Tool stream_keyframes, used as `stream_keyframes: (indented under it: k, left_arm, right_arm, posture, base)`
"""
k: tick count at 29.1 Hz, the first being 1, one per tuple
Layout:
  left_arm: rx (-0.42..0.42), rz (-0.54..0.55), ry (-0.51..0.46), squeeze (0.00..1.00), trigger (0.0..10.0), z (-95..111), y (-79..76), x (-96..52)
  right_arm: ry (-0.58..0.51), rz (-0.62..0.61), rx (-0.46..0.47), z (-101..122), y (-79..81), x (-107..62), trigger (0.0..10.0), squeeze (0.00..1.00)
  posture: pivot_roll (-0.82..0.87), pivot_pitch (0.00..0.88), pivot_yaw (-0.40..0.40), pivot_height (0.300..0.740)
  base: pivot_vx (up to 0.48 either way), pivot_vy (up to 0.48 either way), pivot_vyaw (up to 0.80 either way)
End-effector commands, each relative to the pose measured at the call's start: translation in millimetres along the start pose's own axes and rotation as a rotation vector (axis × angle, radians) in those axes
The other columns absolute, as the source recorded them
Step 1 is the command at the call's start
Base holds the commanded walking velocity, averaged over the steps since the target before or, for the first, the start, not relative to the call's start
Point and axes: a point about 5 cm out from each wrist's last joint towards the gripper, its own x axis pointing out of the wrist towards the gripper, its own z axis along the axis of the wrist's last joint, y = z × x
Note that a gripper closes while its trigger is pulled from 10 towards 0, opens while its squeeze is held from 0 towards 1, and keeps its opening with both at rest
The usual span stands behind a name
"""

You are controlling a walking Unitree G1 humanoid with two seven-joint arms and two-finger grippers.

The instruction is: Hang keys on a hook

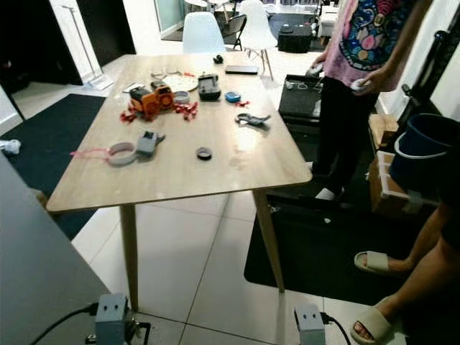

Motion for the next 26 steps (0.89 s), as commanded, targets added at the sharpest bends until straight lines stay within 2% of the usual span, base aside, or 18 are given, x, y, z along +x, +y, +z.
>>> stream_keyframes:
  k: [1, 8, 26]
  left_arm:
    - [0.013, 0.004, 0.008, 0.00, 10.0, -0.6, 4.2, -0.7]
    - [0.013, 0.004, -0.004, 0.00, 10.0, 0.9, 4.1, -0.6]
    - [-0.006, 0.010, -0.037, 0.00, 10.0, 3.9, 2.2, -0.9]
  right_arm:
    - [0.001, 0.002, 0.010, -1.7, 2.8, 0.2, 10.0, 0.00]
    - [-0.006, 0.010, 0.003, -0.9, 3.2, 0.2, 10.0, 0.00]
    - [-0.009, 0.021, -0.019, 2.0, 3.6, 0.8, 10.0, 0.00]
  posture:
    - [0.06, 0.039, 0.004, 0.740]
    - [0.06, 0.040, 0.002, 0.740]
    - [0.06, 0.040, -0.006, 0.740]
  base:
    - [0.000, 0.000, 0.00]
    - [0.000, 0.000, 0.00]
    - [0.000, 0.000, 0.80]
